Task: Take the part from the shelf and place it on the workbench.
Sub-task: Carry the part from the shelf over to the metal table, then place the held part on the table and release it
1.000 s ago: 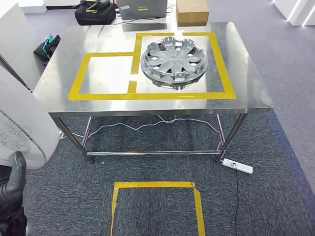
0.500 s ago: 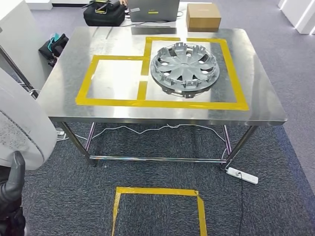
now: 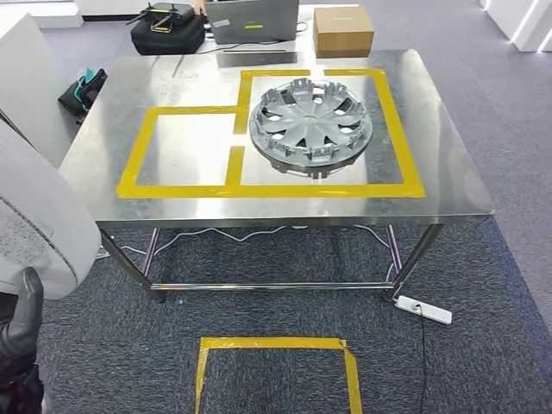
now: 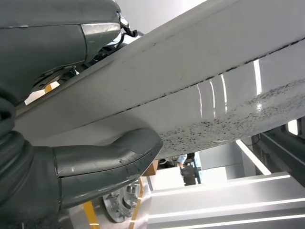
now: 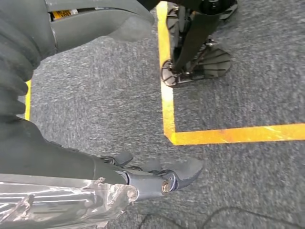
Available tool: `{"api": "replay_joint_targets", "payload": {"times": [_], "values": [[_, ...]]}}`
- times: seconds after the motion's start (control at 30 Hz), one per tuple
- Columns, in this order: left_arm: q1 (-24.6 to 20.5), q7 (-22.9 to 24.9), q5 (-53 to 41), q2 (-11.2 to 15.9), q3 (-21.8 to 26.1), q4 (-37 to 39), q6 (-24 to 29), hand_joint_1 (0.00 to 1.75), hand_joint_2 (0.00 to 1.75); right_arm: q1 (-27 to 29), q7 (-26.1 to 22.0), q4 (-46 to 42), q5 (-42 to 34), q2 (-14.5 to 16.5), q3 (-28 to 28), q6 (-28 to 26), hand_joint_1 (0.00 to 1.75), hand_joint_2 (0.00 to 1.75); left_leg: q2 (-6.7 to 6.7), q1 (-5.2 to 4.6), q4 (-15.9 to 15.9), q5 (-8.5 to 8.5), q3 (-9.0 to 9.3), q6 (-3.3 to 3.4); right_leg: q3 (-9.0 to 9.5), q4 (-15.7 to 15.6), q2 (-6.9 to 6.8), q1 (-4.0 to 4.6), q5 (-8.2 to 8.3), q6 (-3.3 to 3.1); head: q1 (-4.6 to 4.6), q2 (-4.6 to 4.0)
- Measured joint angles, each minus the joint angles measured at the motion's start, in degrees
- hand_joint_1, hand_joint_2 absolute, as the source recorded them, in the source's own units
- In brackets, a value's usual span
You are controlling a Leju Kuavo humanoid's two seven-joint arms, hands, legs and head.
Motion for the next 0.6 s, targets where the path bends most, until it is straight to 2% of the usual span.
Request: {"api": "replay_joint_targets", "payload": {"times": [0.03, 0.1, 0.17, 0.2, 0.23, 0.3, 0.33, 0.37, 0.4, 0.47, 0.5, 0.53, 0.6], "values": [[0.0, 0.0, 0.0, 0.0, 0.0, 0.0, 0.0, 1.75, 1.75, 0.0, 0.0, 0.0, 0.0, 0.0, 0.0, 0.0, 0.00, 1.75, 0.09, -0.07, -1.9, 0.03, 0.75, 0.24, 0.10, -0.1, 0.03, 0.06, -0.38, 0.36, -0.03, 0.00], [0.0, 0.0, 0.0, 0.0, 0.0, 0.0, 0.0, 1.75, 1.75, 0.0, 0.0, 0.0, 0.0, 0.0, 0.0, 0.0, 0.00, 1.75, 0.04, -0.05, -3.1, -0.76, 1.34, 1.00, 0.60, 0.0, 0.02, 0.18, -0.64, 1.18, -0.11, 0.00], [0.1, 0.0, 0.0, 0.0, 0.0, 0.0, 0.0, 1.75, 1.75, 0.0, 0.0, 0.0, 0.0, 0.0, 0.0, 0.0, 0.00, 1.75, -0.05, 0.12, -3.4, 0.20, 2.17, 1.86, 1.11, 0.8, -0.05, 0.15, -1.31, 1.94, 0.02, 0.00], [0.1, 0.0, 0.0, 0.0, 0.0, 0.0, 0.0, 1.75, 1.75, -0.1, 0.0, 0.0, 0.0, 0.0, 0.0, 0.0, 0.00, 1.75, 0.00, 0.18, -3.4, 0.40, 2.60, 2.20, 0.52, 2.1, -0.07, 0.12, -2.24, 2.25, 0.19, 0.00], [0.1, 0.0, 0.0, 0.0, 0.0, 0.0, 0.0, 1.75, 1.75, -0.2, 0.0, 0.0, 0.0, 0.0, 0.0, 0.0, 0.00, 1.75, 0.05, 0.17, -3.4, 0.40, 2.95, 2.46, -0.80, 4.6, -0.09, 0.07, -3.42, 2.50, 0.27, 0.00], [0.0, 0.0, 0.0, 0.0, 0.0, 0.0, 0.0, 1.75, 1.75, -0.2, 0.0, 0.0, 0.0, 0.1, 0.0, 0.0, 0.00, 1.75, 0.05, 0.11, -3.4, -0.04, 3.31, 2.77, -4.96, 11.2, -0.10, 0.03, -6.26, 2.76, 0.43, 0.00], [0.1, 0.0, 0.0, 0.0, 0.0, 0.0, 0.0, 1.75, 1.75, -0.1, 0.0, 0.0, 0.0, 0.1, 0.0, 0.0, 0.00, 1.75, 0.01, 0.09, -3.4, -0.34, 3.54, 2.82, -6.76, 13.4, -0.10, 0.03, -7.15, 2.78, 0.44, 0.00], [0.1, 0.0, 0.0, 0.0, 0.0, 0.0, 0.0, 1.75, 1.75, 0.0, 0.0, 0.0, 0.0, 0.1, 0.0, 0.0, 0.00, 1.75, -0.05, 0.08, -3.4, -0.66, 3.85, 2.82, -7.80, 13.9, -0.09, 0.04, -7.07, 2.74, 0.49, 0.00], [0.1, 0.0, 0.0, 0.0, 0.0, 0.0, 0.0, 1.75, 1.75, 0.1, 0.0, 0.0, 0.0, 0.1, 0.0, 0.0, 0.00, 1.75, -0.12, 0.08, -3.4, -1.04, 4.29, 2.77, -7.85, 12.4, -0.09, 0.04, -5.74, 2.64, 0.51, 0.00], [0.1, 0.0, 0.0, 0.0, 0.0, 0.0, 0.0, 1.75, 1.75, 0.1, 0.0, 0.0, 0.0, 0.1, -0.1, 0.0, 0.00, 1.75, -0.20, 0.08, -3.4, -1.84, 5.35, 2.50, -5.87, 5.8, -0.11, 0.08, -0.79, 2.27, 0.52, 0.00], [0.1, 0.0, 0.0, 0.0, 0.0, 0.0, 0.0, 1.75, 1.75, 0.1, 0.0, 0.0, 0.0, 0.1, -0.1, 0.0, 0.00, 1.75, -0.22, 0.06, -3.4, -2.23, 5.82, 2.26, -4.93, 3.0, -0.18, 0.17, 0.64, 2.01, 0.51, 0.00], [0.0, 0.0, 0.0, 0.0, 0.0, 0.0, 0.0, 1.75, 1.75, 0.1, 0.0, 0.0, 0.0, 0.1, -0.1, 0.1, 0.00, 1.75, -0.23, 0.04, -3.5, -2.56, 6.13, 1.96, -4.27, 1.2, -0.26, 0.30, 1.33, 1.68, 0.48, 0.00], [0.0, 0.0, -0.1, -0.1, 0.0, 0.0, 0.0, 1.75, 1.75, 0.1, 0.0, 0.0, 0.0, 0.1, -0.1, 0.1, 0.00, 1.75, -0.27, -0.01, -3.5, -2.69, 6.73, 1.21, -3.92, 0.4, -0.34, 0.50, 1.01, 0.75, 0.43, 0.00]]}}
